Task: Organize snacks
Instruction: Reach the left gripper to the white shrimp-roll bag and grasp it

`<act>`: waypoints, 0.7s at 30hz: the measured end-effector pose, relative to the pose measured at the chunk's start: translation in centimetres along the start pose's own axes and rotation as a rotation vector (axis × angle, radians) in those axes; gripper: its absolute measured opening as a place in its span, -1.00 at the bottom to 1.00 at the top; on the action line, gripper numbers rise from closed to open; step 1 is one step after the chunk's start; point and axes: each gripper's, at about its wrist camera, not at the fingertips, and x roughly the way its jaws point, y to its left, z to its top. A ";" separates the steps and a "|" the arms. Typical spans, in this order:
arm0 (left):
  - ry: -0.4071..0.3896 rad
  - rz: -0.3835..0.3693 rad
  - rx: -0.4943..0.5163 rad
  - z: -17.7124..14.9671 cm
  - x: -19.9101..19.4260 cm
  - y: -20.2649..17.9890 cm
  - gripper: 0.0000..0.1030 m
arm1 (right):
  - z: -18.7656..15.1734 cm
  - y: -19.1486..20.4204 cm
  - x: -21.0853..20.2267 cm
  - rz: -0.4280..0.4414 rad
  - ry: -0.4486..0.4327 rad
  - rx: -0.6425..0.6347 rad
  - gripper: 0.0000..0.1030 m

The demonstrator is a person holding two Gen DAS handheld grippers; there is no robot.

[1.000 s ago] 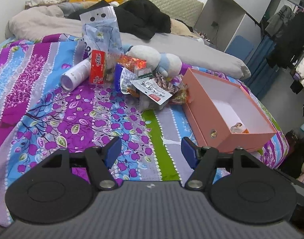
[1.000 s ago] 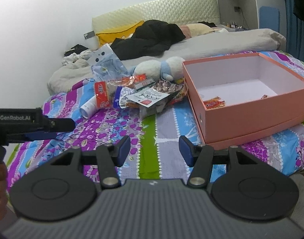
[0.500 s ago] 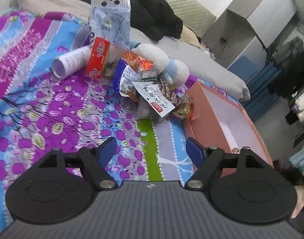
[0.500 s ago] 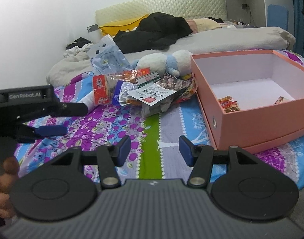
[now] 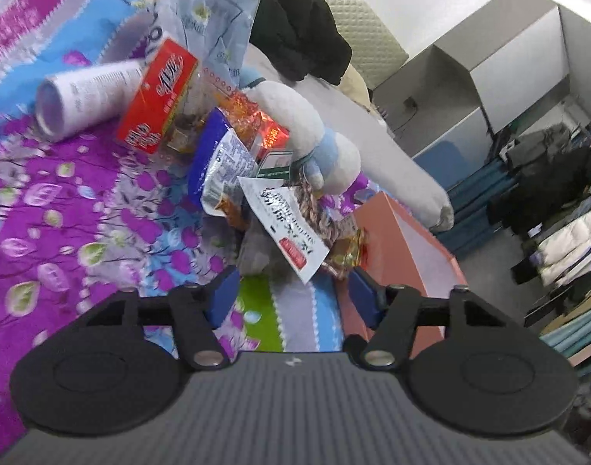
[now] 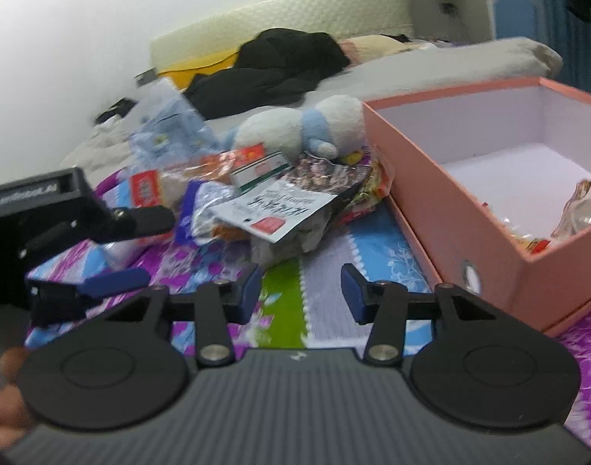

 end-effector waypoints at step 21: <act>0.087 -0.116 -0.094 2.6 11.2 2.9 -0.73 | 2.1 -2.9 11.0 -0.176 -0.049 0.325 -0.34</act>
